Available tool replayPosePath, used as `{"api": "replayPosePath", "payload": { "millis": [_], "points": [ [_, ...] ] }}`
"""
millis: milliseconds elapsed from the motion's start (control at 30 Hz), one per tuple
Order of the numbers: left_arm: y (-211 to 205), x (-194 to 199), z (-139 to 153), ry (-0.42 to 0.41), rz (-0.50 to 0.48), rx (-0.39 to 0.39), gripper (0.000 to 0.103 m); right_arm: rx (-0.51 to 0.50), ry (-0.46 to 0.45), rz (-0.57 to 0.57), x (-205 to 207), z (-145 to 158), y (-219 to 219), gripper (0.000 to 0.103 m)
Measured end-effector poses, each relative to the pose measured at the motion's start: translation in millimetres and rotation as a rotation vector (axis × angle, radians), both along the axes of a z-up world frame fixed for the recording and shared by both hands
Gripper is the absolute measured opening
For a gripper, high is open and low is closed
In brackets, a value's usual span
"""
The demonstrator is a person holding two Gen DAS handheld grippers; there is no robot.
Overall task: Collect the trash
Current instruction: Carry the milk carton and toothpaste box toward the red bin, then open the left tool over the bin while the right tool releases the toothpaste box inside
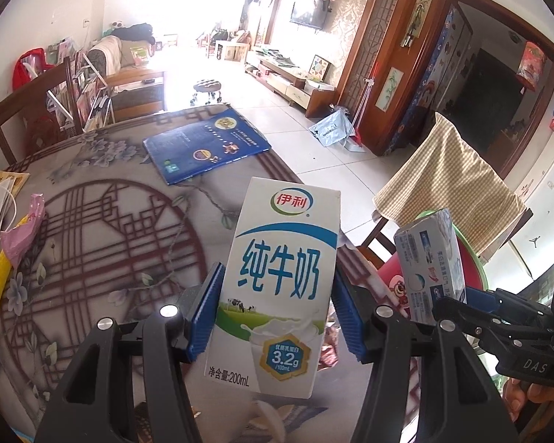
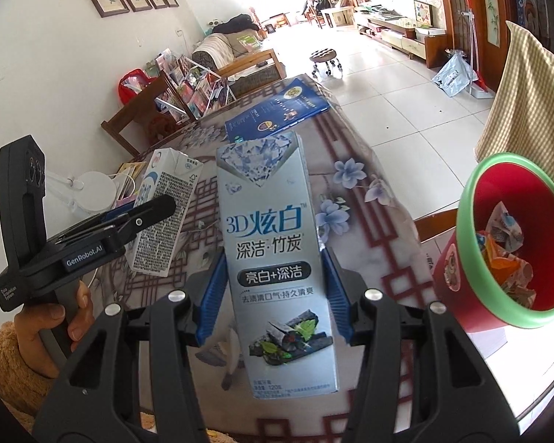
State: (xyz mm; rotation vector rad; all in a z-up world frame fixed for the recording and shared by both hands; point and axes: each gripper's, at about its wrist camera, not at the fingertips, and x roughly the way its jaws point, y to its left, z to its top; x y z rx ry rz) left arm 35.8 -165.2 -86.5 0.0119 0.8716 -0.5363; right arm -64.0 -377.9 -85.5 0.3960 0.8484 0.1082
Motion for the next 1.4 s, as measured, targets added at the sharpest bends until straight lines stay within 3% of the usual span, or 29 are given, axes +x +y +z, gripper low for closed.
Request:
{"api": "replayPosePath", "payload": {
  "millis": [367, 633, 1067, 1400],
  "points": [
    [-55, -13, -3, 0.008, -0.008, 0.015, 0.054, 0.013, -0.004, -0.008, -10, -2, -52, 0.049],
    [-105, -21, -4, 0.017, -0.06, 0.022, 0.054, 0.02, -0.014, -0.082, -21, -2, -112, 0.049],
    [-211, -38, -11, 0.035, -0.275, 0.001, 0.054, 0.022, 0.018, -0.272, -49, -15, -207, 0.049],
    [-291, -45, -18, 0.039, -0.406, 0.005, 0.054, 0.03, 0.017, -0.37, -71, -20, -253, 0.049]
  ]
}}
